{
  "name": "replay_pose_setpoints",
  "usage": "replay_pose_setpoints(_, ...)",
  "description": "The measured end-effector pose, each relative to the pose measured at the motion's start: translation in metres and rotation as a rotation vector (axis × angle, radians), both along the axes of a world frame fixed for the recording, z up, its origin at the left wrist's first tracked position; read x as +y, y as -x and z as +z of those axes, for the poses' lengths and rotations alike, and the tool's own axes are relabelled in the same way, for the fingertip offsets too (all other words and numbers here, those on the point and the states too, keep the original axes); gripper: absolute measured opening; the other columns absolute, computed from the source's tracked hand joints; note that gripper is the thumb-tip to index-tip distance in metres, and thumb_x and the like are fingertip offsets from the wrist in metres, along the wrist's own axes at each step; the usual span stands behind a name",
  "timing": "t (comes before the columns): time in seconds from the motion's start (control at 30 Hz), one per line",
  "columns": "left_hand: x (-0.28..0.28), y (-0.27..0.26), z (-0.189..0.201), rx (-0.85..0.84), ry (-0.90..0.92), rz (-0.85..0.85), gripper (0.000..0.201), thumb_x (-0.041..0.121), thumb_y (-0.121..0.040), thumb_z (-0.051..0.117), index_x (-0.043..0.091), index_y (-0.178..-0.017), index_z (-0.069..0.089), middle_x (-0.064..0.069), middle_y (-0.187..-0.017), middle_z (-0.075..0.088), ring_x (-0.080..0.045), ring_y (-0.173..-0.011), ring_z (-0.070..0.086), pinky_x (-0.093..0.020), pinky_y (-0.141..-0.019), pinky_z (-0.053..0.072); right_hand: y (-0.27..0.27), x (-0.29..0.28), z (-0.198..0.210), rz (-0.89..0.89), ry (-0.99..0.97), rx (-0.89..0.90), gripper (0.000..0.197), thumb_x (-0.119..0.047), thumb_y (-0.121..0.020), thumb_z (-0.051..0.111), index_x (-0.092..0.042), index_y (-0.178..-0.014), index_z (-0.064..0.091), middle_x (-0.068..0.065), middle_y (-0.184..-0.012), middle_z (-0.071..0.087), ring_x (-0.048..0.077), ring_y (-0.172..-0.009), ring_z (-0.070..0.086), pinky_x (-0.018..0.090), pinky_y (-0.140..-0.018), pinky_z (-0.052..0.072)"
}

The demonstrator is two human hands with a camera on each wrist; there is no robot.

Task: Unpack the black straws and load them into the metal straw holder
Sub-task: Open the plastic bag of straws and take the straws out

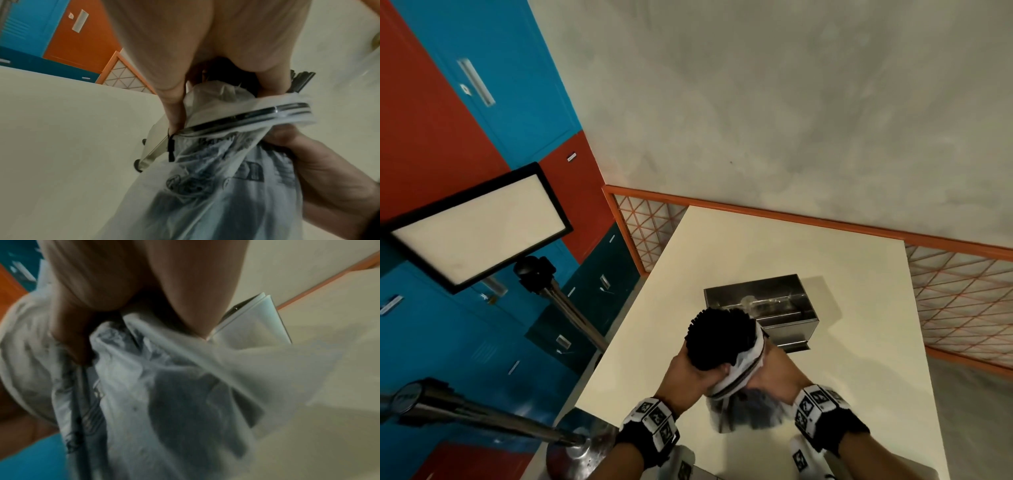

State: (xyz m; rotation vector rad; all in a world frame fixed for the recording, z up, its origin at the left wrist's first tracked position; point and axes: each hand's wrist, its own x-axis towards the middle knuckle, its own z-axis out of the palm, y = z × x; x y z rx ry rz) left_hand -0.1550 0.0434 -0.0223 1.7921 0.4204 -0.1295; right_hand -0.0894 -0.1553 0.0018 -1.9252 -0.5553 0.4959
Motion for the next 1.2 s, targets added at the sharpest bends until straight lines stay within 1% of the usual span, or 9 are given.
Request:
replay_pose_setpoints(0.2,0.002,-0.009,0.023,-0.150,0.096,0.079,0.076,0.028,-0.069,0.090,0.023,-0.133,0.050,0.013,-0.122,0.067,0.002,-0.113,0.063,-0.011,-0.091,0.046,-0.002,0.018,0.036,-0.138,-0.035,-0.061,0.067,-0.048,-0.067,0.083,-0.049,-0.120,0.042,-0.032,-0.120,0.052,-0.020,-0.113,0.050,0.001,-0.094,0.035)
replay_pose_setpoints(0.3,0.000,-0.012,0.030,-0.186,0.115,0.034,0.069,0.019,-0.077,0.089,0.022,-0.133,0.049,0.012,-0.125,0.066,0.004,-0.114,0.061,-0.013,-0.096,0.047,-0.006,0.015,0.045,-0.164,0.054,-0.055,0.079,-0.062,-0.067,0.076,-0.047,-0.134,0.037,-0.024,-0.129,0.053,-0.008,-0.120,0.051,0.014,-0.103,0.038)
replay_pose_setpoints(0.43,-0.010,-0.030,0.040,-0.248,0.147,0.037,0.074,0.028,-0.073,0.090,0.019,-0.135,0.050,0.008,-0.127,0.067,-0.007,-0.120,0.062,-0.024,-0.101,0.049,-0.027,0.004,0.074,-0.131,0.262,-0.051,0.104,-0.089,-0.063,0.056,-0.018,-0.138,0.046,-0.013,-0.117,0.053,0.008,-0.111,0.055,0.018,-0.094,0.039)
replay_pose_setpoints(0.6,-0.032,-0.072,0.060,-0.282,0.215,0.065,0.108,0.019,-0.069,0.093,0.032,-0.150,0.023,0.015,-0.133,0.055,0.007,-0.117,0.057,-0.026,-0.101,0.051,-0.064,-0.022,0.137,-0.137,0.492,-0.292,0.075,-0.057,-0.068,0.073,-0.043,-0.132,0.036,-0.011,-0.096,0.068,0.016,-0.085,0.068,0.035,-0.078,0.055)
replay_pose_setpoints(0.77,-0.040,-0.107,0.066,-0.204,0.136,0.023,0.111,0.017,-0.071,0.092,0.039,-0.150,0.016,0.009,-0.130,0.057,0.007,-0.105,0.063,-0.021,-0.088,0.055,-0.116,-0.034,0.154,0.044,0.860,-0.599,0.075,-0.050,-0.082,0.060,-0.032,-0.144,0.023,-0.006,-0.104,0.065,0.021,-0.087,0.065,0.038,-0.075,0.052)
replay_pose_setpoints(0.97,-0.031,-0.125,0.035,-0.057,-0.148,-0.088,0.103,0.032,-0.077,0.085,0.020,-0.157,0.021,0.016,-0.120,0.060,-0.015,-0.125,0.054,-0.040,-0.111,0.042,-0.149,-0.013,0.126,0.227,1.042,-0.750,0.070,-0.037,-0.088,0.053,-0.027,-0.146,0.016,0.002,-0.105,0.063,0.027,-0.088,0.065,0.037,-0.073,0.044)
replay_pose_setpoints(1.07,-0.026,-0.134,0.023,-0.032,-0.182,-0.061,0.090,0.021,-0.086,0.077,0.009,-0.157,0.022,0.008,-0.123,0.062,-0.015,-0.120,0.058,-0.031,-0.102,0.046,-0.155,-0.001,0.108,0.280,1.076,-0.730,0.069,-0.040,-0.088,0.055,-0.029,-0.145,0.017,0.003,-0.108,0.062,0.027,-0.093,0.064,0.044,-0.084,0.043)
replay_pose_setpoints(1.17,-0.018,-0.136,0.009,0.013,-0.087,-0.027,0.067,0.006,-0.095,0.062,0.013,-0.153,0.029,0.001,-0.130,0.061,-0.018,-0.115,0.060,-0.016,-0.085,0.049,-0.157,0.008,0.091,0.327,1.124,-0.690,0.069,-0.040,-0.086,0.059,-0.031,-0.141,0.019,0.002,-0.110,0.062,0.028,-0.097,0.063,0.047,-0.089,0.041)
replay_pose_setpoints(1.2,-0.017,-0.135,0.007,0.020,0.018,0.008,0.056,0.002,-0.098,0.055,0.015,-0.149,0.035,-0.003,-0.129,0.062,-0.022,-0.111,0.063,-0.019,-0.083,0.052,-0.156,0.009,0.089,0.349,1.132,-0.683,0.069,-0.039,-0.086,0.060,-0.031,-0.141,0.019,0.002,-0.111,0.062,0.028,-0.098,0.063,0.047,-0.090,0.041)
